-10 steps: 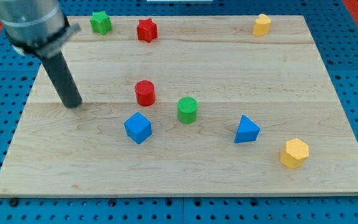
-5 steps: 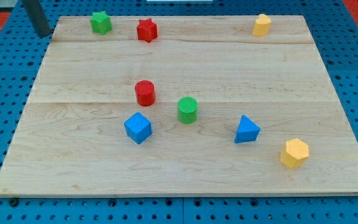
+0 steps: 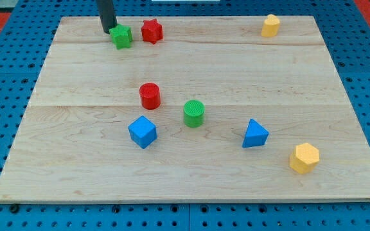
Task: Move the green star closer to the red circle
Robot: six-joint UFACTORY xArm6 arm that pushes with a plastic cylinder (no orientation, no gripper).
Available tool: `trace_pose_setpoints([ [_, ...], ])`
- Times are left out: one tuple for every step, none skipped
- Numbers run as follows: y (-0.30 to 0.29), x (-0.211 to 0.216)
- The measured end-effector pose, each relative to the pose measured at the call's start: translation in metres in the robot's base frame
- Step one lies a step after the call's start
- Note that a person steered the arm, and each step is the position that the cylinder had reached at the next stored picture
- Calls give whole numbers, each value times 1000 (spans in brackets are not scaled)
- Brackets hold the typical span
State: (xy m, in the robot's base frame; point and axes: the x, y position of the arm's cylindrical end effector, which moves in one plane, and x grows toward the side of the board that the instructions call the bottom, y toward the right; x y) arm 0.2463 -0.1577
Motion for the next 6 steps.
trace_pose_setpoints([
  [2,-10],
  [8,-23],
  [28,-12],
  [18,26],
  [15,62],
  [15,60],
])
